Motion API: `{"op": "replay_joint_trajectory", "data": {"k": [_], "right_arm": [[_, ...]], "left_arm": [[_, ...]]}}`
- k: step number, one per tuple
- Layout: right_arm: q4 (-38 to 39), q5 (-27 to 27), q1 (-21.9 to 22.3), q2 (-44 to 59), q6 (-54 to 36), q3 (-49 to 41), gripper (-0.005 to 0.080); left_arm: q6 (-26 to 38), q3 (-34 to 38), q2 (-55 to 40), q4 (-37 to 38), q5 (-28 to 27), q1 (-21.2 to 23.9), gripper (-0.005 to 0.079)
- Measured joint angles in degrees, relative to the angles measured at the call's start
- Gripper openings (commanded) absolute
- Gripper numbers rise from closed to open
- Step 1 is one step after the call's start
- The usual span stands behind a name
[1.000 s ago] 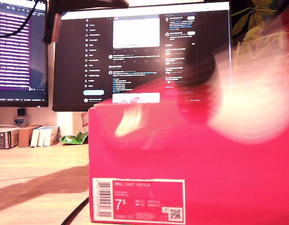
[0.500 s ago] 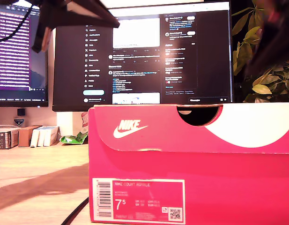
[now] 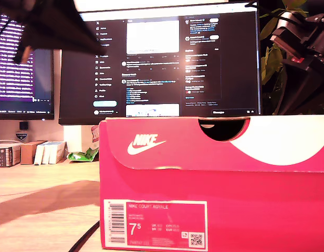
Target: Close the red shoebox by pushing the lid with your left arm and holding the box in place with your right arm
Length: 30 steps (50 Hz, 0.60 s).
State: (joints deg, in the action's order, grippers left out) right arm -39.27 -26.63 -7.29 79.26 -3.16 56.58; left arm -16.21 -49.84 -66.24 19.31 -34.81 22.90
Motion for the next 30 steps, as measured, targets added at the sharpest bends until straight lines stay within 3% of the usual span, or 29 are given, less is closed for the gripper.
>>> {"op": "replay_joint_trajectory", "data": {"k": [10, 15, 20, 30], "right_arm": [[3.2, 0.1, 0.0, -0.4, -1.5, 0.0, -0.0012], [5.5, 0.6, 0.0, -2.9, -1.5, 0.0, -0.0012], [7.6, 3.1, 0.1, -8.0, -1.9, 0.0, -0.0012], [12.6, 8.3, 0.2, -15.5, -2.8, 0.0, -0.0013]], "left_arm": [[3.7, 0.0, 2.3, 1.8, 4.4, -1.7, -0.0019], [9.1, 0.0, 6.0, 3.5, 8.2, -2.7, -0.0019], [11.6, 0.0, 9.5, 5.5, 10.9, -4.3, -0.0019], [15.4, 0.0, 11.6, 6.4, 11.3, -8.4, -0.0019]]}}
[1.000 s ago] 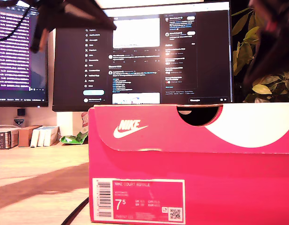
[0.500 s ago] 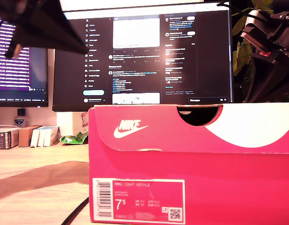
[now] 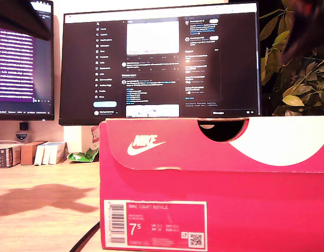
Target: Close the red shoebox by pushing the lid with your left arm and holding the box in place with your right arm
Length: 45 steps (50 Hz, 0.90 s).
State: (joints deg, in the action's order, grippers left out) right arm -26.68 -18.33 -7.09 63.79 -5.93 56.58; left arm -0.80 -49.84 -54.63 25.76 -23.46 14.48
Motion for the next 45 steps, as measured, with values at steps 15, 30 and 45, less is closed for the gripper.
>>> {"op": "replay_joint_trajectory", "data": {"k": [15, 30, 45], "right_arm": [[13.7, 4.4, 4.4, -5.6, 1.7, -7.7, -0.0013], [28.2, 6.1, 6.3, -11.6, 2.7, -23.5, -0.0012], [36.6, 7.3, 6.3, -19.0, 3.1, -28.9, -0.0013]], "left_arm": [[2.8, 0.0, 1.0, -4.7, -1.2, -5.6, -0.0019], [4.0, 5.3, 1.4, -14.1, -6.4, -9.2, -0.0019], [4.0, 18.1, 6.4, -17.3, -7.5, -13.0, -0.0019]]}}
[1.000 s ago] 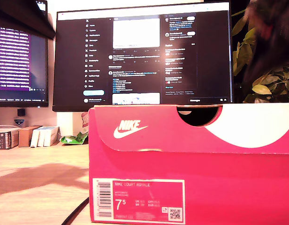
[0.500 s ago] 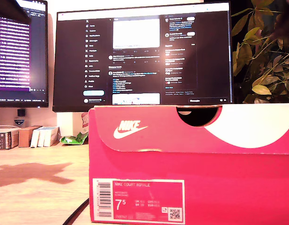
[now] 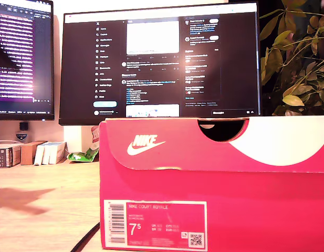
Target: Close the red shoebox by pushing the lid with your left arm and holding the box in place with your right arm
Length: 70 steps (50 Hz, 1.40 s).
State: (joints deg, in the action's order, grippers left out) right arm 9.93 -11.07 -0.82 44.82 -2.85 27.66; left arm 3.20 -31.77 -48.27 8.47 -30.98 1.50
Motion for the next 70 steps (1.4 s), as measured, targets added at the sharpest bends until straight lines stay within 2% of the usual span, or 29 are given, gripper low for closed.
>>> {"op": "replay_joint_trajectory", "data": {"k": [11, 15, 32, 41, 54, 70], "right_arm": [[0.5, 1.0, 0.0, -3.1, 2.3, -7.2, -0.0012], [0.3, 1.1, 0.0, -5.6, 2.8, -9.4, -0.0012], [-2.1, 2.3, 0.0, -20.7, 4.5, -11.3, -0.0012], [-3.5, 2.5, 0.0, -25.0, 4.5, -12.0, -0.0012], [-5.6, 2.8, 0.0, -30.8, 5.8, -18.4, -0.0012], [-12.7, 4.2, 0.0, -40.3, 4.4, -23.1, -0.0012]], "left_arm": [[-0.7, 3.3, 8.5, -1.2, 0.0, -2.7, -0.0019], [-3.1, 5.4, 10.7, -2.3, 0.3, -2.9, -0.0019], [-9.1, 10.8, 21.8, -5.2, 8.2, -2.9, -0.0019], [-9.2, 13.5, 26.5, -5.4, 10.3, -1.6, -0.0019], [-11.0, 19.9, 30.0, -6.9, 15.4, 1.5, -0.0019], [-10.6, 25.7, 36.2, -7.2, 18.7, 4.2, -0.0019]]}}
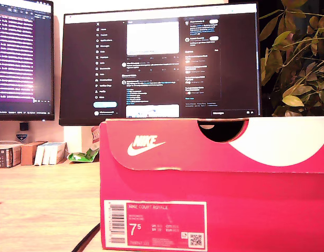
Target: Close the red shoebox by pushing the lid with your left arm and holding the box in place with your right arm
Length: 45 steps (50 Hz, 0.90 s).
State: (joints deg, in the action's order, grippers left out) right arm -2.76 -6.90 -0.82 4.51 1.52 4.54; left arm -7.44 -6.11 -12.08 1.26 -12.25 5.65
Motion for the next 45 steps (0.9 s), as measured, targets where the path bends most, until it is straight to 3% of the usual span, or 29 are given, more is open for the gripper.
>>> {"op": "replay_joint_trajectory", "data": {"k": [17, 45], "right_arm": [[-5.1, 1.4, 0.0, -4.1, -1.7, -0.3, -0.0012], [-10.9, 3.9, 0.0, -4.1, -1.8, -0.6, -0.0012]], "left_arm": [[0.6, 1.9, 12.2, 8.3, 4.0, 0.0, -0.0019], [1.6, 1.9, 12.3, 14.1, 10.6, 0.0, -0.0019]]}}
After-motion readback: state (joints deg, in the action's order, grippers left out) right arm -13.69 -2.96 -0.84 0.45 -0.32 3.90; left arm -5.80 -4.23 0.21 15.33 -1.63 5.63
